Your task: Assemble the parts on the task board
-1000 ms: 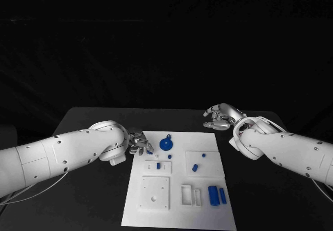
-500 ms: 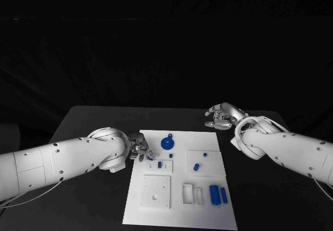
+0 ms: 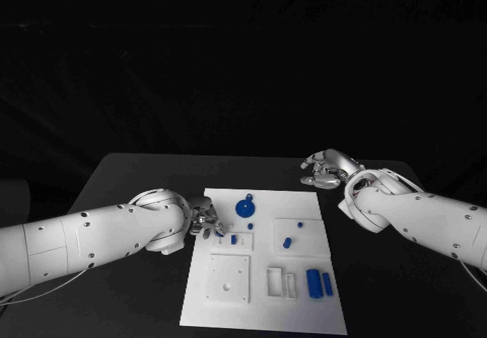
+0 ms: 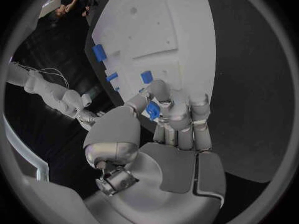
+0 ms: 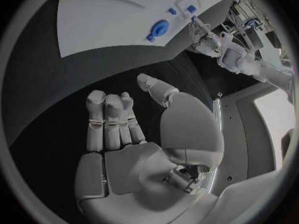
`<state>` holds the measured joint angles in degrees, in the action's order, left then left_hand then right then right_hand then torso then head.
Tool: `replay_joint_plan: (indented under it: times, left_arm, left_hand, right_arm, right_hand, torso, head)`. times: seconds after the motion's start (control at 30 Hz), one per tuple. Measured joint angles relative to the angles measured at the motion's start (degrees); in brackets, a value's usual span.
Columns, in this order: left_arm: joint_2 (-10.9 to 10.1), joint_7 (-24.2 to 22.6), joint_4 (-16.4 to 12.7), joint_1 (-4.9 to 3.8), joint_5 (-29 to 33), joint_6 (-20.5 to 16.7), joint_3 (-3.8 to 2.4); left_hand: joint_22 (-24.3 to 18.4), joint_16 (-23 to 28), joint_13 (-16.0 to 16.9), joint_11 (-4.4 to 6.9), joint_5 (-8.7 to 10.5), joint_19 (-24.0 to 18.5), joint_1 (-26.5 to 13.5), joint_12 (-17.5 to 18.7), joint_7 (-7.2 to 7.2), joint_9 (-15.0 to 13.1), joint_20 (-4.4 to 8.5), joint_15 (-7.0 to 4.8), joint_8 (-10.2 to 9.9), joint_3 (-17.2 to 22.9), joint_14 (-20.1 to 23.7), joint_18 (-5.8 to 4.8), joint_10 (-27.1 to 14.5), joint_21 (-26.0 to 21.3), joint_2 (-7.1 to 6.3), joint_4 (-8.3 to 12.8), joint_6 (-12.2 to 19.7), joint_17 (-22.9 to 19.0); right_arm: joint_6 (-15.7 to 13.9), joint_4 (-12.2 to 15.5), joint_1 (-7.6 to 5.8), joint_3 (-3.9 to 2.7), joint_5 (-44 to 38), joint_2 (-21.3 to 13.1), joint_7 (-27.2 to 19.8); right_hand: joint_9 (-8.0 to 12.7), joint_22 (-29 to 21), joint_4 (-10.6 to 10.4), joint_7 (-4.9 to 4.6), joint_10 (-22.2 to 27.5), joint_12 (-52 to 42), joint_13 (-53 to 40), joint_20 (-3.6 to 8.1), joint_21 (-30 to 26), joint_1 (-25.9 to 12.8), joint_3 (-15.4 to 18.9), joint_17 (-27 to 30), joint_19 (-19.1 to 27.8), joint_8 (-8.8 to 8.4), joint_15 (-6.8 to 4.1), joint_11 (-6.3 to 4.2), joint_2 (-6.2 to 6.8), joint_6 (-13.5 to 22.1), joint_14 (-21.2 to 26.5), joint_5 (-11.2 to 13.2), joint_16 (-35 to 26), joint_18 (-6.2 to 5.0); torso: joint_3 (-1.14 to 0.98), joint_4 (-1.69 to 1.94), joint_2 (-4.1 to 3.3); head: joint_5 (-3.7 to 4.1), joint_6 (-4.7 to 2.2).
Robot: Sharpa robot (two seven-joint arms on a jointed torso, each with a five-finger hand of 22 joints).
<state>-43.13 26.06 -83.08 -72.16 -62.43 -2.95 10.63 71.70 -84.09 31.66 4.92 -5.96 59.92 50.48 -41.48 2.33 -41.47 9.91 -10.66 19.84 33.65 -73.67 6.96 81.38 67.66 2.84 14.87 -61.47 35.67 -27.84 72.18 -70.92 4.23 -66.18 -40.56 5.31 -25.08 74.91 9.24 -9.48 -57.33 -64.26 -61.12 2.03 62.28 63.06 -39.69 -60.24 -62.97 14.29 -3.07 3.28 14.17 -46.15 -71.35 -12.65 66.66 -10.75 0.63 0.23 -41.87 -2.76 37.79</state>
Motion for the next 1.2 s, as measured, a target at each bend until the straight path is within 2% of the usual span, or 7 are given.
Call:
replay_joint_plan:
  times: [0.13, 0.23, 0.8, 1.2]
  left_arm:
    - [0.0, 0.2, 0.0, 0.10, -0.3, 0.2, 0.79]
    - [0.0, 0.2, 0.2, 0.25, -0.5, 0.3, 1.06]
    - [0.2, 0.0, 0.4, 0.69, -2.4, 0.3, 1.03]
    - [0.3, -0.1, 0.4, 0.88, -2.6, 0.3, 1.01]
  left_hand:
    - [0.0, 0.0, 0.0, 0.00, -0.21, 0.0, -0.1, 0.0, 0.02, 0.0, 0.00, 0.02, 0.1, 0.1, 0.0, -0.08, 0.0, 0.0, -0.15, -0.1, 0.0, 0.0]
    - [0.0, 0.0, 0.0, 0.00, -0.22, 0.0, -0.3, 0.0, 0.07, 0.0, 0.00, 0.09, 0.5, 0.1, -0.1, -0.31, 0.0, 0.0, -0.29, -0.1, -0.1, 0.0]
    - [0.0, 0.0, 0.0, 0.00, -0.21, 0.0, -0.4, 0.0, 0.09, 0.0, -0.01, 0.13, 1.3, 0.1, -0.1, -0.26, 0.0, 0.0, -0.43, -0.1, -0.1, 0.0]
    - [0.0, 0.0, 0.0, 0.00, -0.19, 0.1, -0.4, 0.0, 0.14, -1.5, -0.09, 0.08, 1.3, -0.1, -0.3, -0.23, 0.0, 0.0, -0.42, -0.2, -0.3, 0.0]
  right_arm:
    - [0.0, -0.1, 0.07, 0.00, 0.0, 0.0, 0.0]
    - [0.0, -0.1, 0.10, 0.00, 0.0, 0.0, 0.0]
    - [0.1, -0.1, 0.11, 0.00, 0.0, 0.0, 0.0]
    - [0.1, -0.1, 0.14, 0.00, 0.0, 0.0, 0.0]
  right_hand:
    - [0.0, 0.0, 0.0, -0.11, 0.0, 0.0, 0.0, 0.00, 0.0, 0.0, 0.0, 0.0, 0.0, 0.00, 0.00, 0.00, 0.00, 0.1, 0.0, 0.0, 0.0, 0.00]
    - [0.0, 0.0, 0.0, -0.11, 0.0, 0.0, 0.1, -0.01, 0.0, 0.0, 0.0, 0.0, 0.0, 0.00, 0.00, 0.00, 0.00, 0.1, 0.0, 0.0, 0.0, 0.00]
    - [0.0, 0.0, 0.0, -0.05, 0.0, 0.0, 0.1, -0.02, 0.0, 0.0, 0.0, 0.0, 0.0, 0.00, 0.00, 0.00, 0.00, 0.2, 0.0, 0.0, 0.0, 0.00]
    - [0.0, 0.0, 0.0, 0.02, 0.0, 0.0, 0.2, -0.03, 0.0, 0.0, 0.0, 0.0, 0.0, 0.00, 0.00, 0.00, 0.00, 0.1, 0.0, 0.0, 0.0, 0.00]
  torso:
    - [0.01, 0.01, 0.00]
    - [0.00, 0.01, 0.01]
    - [0.02, 0.04, 0.03]
    - [0.02, 0.01, 0.04]
  head:
    - [-0.05, 0.09]
    - [-0.06, 0.13]
    - [0.04, 0.44]
    - [0.07, 0.53]
